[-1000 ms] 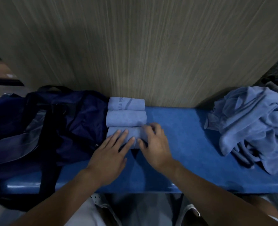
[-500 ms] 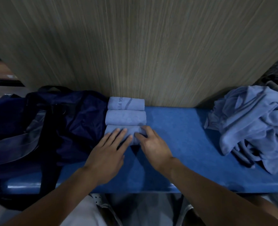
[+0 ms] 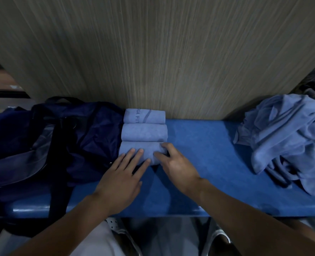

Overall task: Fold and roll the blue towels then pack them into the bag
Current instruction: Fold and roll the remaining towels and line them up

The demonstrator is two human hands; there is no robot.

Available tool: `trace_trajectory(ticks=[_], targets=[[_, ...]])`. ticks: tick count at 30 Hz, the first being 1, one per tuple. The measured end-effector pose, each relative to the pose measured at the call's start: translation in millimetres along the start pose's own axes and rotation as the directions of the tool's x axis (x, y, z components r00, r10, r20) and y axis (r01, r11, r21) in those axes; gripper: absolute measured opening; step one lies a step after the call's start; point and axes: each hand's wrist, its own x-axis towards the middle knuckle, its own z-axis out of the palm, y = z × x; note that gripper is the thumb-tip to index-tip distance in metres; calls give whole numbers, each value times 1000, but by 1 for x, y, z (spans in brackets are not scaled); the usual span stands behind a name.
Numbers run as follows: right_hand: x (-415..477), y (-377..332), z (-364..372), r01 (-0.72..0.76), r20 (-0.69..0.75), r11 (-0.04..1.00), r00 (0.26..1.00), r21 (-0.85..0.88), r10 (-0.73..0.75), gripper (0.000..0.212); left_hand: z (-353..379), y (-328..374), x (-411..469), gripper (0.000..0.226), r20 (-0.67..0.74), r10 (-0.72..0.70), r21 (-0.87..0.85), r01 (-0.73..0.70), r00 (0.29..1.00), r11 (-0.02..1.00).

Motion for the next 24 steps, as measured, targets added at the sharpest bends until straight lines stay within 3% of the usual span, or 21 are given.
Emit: trace_trajectory(ticks=[3, 5, 9, 16, 24], targets=[[4, -4, 1, 5, 9, 1000, 1000, 0, -5, 48, 3, -7, 0, 64, 10, 13, 20, -13, 1000, 1000], [4, -6, -7, 34, -21, 995, 999, -99, -36, 42, 5, -10, -1, 64, 10, 18, 24, -18, 1000, 1000], [-8, -4, -14, 229, -71, 923, 962, -308, -262, 41, 7, -12, -1, 65, 13, 22, 18, -22, 1000, 1000], [-7, -10, -6, 122, 105, 954, 990, -274, -96, 69, 7, -19, 8, 65, 25, 15, 30, -15, 1000, 999], [-1, -14, -18, 129, 263, 961, 963, -244, -62, 68, 5, -23, 15, 63, 34, -10, 3, 10, 999, 1000]])
